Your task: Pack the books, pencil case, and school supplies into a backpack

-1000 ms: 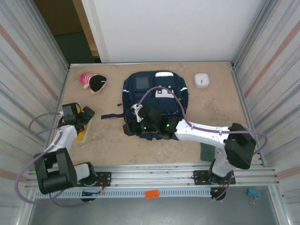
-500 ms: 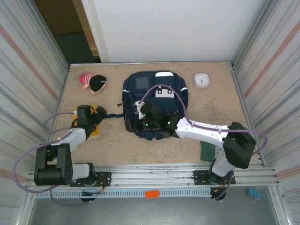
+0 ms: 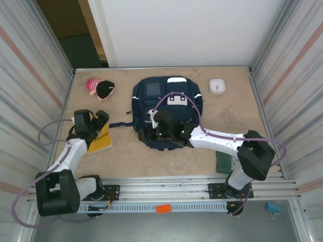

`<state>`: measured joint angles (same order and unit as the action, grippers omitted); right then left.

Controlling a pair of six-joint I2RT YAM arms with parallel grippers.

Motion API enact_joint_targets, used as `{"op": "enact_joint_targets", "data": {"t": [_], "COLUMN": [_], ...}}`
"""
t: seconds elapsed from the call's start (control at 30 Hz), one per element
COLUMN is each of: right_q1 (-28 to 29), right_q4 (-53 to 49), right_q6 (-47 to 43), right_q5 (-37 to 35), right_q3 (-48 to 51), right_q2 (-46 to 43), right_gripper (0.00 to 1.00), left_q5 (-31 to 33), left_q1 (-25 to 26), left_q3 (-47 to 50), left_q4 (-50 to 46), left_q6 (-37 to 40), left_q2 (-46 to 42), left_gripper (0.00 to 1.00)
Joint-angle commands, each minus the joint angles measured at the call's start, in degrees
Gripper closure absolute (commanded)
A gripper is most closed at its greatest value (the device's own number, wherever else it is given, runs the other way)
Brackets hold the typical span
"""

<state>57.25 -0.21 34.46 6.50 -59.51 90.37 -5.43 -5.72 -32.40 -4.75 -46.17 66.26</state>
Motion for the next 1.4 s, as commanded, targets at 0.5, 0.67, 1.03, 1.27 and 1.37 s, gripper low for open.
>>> {"op": "enact_joint_targets", "data": {"t": [0.5, 0.67, 1.03, 1.27, 1.37], "right_q1": [-0.34, -1.09, 1.94, 2.94, 2.76], "right_q4": [-0.03, -0.43, -9.22, -10.44, -10.31], "right_q6": [1.67, 2.37, -0.1, 0.35, -0.19], "right_q5": [0.0, -0.4, 0.36, 1.85, 4.03], "right_q3": [0.09, 0.63, -13.34, -21.88, -24.84], "right_q2": [1.7, 2.02, 16.18, 26.82, 31.23], "right_gripper": [0.38, 0.39, 0.41, 0.42, 0.45], "left_q5": [2.29, 3.76, 4.2, 1.38, -1.14], "left_q1": [19.75, 25.18, 11.16, 2.81, 2.1], "left_q3": [15.32, 13.76, 8.93, 9.81, 10.52], "left_q4": [0.18, -6.72, -23.33, -20.97, -18.98], "left_q6": [-11.53, -13.83, -8.13, -3.95, -2.13], "left_q2": [-0.1, -9.02, -21.82, -17.8, -16.49], "left_gripper": [0.09, 0.09, 0.11, 0.12, 0.14]}}
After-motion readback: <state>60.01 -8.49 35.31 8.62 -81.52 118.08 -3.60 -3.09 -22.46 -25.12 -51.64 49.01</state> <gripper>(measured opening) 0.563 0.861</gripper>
